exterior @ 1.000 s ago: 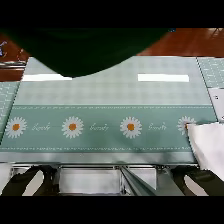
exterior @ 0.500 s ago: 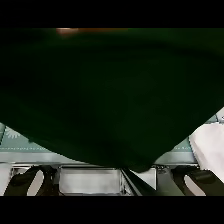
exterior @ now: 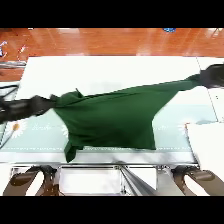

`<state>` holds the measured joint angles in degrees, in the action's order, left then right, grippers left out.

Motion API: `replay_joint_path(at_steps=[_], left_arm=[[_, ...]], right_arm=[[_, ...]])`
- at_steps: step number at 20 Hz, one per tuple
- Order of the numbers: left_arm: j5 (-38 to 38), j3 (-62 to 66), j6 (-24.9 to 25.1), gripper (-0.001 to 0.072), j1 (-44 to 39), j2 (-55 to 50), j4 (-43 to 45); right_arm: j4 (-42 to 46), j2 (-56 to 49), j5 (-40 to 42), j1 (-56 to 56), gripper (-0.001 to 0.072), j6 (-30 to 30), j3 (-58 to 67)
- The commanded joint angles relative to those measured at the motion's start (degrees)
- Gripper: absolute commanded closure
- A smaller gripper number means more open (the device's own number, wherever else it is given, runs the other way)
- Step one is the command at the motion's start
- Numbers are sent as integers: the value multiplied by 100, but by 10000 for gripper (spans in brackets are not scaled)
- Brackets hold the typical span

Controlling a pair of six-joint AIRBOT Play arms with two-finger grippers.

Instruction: Fold the shirts.

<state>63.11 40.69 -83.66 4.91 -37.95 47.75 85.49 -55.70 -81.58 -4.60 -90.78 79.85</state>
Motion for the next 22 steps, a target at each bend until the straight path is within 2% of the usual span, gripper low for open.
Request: replay_joint_path(at_steps=[1,3,6,7,8,9,10,12,14,17,19,22], left_arm=[[-2251,-638,321,691,-892,-1360,-376],[-2669,-74,372,690,-1340,-2441,-376],[-2553,1082,367,670,-1733,-3851,-376],[-2356,1504,367,475,-1770,-4240,-372],[-2024,1904,348,208,-1751,-4540,-352],[-1456,2363,352,196,-1644,-4791,-162],[-837,2802,350,196,-1482,-4951,219],[490,3547,251,197,-960,-5042,1207],[1364,3825,55,197,-234,-4854,2024],[1569,3230,46,197,807,-4218,2015],[1397,2208,90,198,1241,-3628,1976],[1329,496,496,198,1475,-2935,1679]], right_arm=[[-420,-1145,979,540,694,-70,-254],[-1051,-1740,1458,844,693,-52,-254],[-1801,-2354,2048,1027,692,-52,-254],[-1996,-2490,2210,1069,628,-52,-254],[-2159,-2575,2312,1119,364,-52,-254],[-2264,-2605,2361,1193,301,-2,-243],[-2262,-2610,2273,1335,301,-4,-164],[-2260,-2608,1587,1779,303,11,208],[-2243,-2527,763,2341,304,291,459],[-1755,-2044,103,3062,308,472,-7],[-1641,-1464,345,3375,308,496,-1051],[-1873,-590,839,3491,309,796,-2857]])
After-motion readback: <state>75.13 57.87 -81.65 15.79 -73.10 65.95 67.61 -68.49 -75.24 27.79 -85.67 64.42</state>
